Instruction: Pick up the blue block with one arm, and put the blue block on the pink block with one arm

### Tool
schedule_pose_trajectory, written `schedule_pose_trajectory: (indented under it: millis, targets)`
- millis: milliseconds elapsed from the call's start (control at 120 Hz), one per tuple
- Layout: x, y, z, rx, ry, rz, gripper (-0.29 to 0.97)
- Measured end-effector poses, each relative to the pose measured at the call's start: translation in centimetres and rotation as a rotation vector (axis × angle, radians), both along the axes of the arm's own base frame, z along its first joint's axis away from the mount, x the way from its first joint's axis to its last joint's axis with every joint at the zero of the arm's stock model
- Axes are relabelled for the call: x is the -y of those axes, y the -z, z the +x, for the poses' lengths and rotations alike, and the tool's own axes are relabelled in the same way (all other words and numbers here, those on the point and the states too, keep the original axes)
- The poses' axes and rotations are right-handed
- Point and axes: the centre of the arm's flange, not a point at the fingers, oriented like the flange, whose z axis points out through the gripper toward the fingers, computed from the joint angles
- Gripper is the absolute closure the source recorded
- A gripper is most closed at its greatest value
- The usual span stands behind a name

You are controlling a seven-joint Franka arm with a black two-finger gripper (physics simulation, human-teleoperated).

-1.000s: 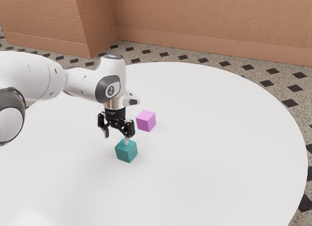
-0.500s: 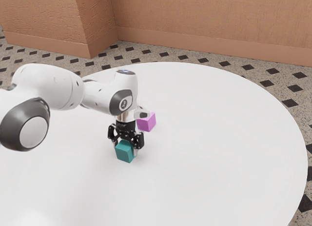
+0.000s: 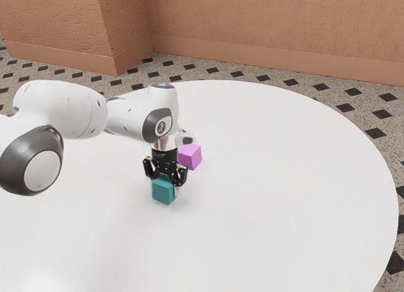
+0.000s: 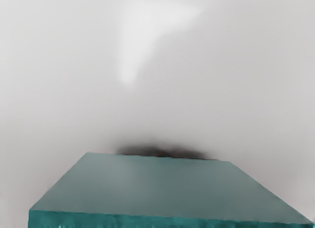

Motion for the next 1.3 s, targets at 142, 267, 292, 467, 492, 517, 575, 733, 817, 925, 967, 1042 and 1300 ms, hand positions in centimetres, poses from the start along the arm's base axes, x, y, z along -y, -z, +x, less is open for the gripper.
schedule_pose_trajectory:
  millis: [142,267,292,467,492,517,575,733,817,925,967,1042,1300]
  targets:
    - [0.3,-4.2,1.9,0.049,0.013,0.014,0.35]
    - [-1.5,-8.5,3.7,0.109,-0.009,0.027,0.37]
    - [-2.0,-9.2,4.1,0.12,-0.016,0.026,0.37]
    - [-3.8,-11.4,7.2,0.192,-0.036,-0.002,0.38]
    - [-3.9,-11.5,7.6,0.201,-0.037,-0.009,0.38]
    - [-4.2,-11.7,8.0,0.211,-0.04,-0.016,0.38]
    - [-4.9,-11.8,8.9,0.233,-0.048,-0.028,0.37]
    - [-5.9,-8.5,10.5,0.23,-0.059,-0.051,0.38]
    - [-6.4,-7.2,10.9,0.224,-0.066,-0.055,0.38]
    - [-5.6,-6.9,11.4,0.239,-0.057,-0.07,0.38]
    - [-5.5,-6.9,11.5,0.243,-0.055,-0.073,0.38]
    - [-5.2,-6.6,11.5,0.244,-0.052,-0.078,0.38]
    - [-4.3,-5.7,12.1,0.261,-0.04,-0.091,0.38]
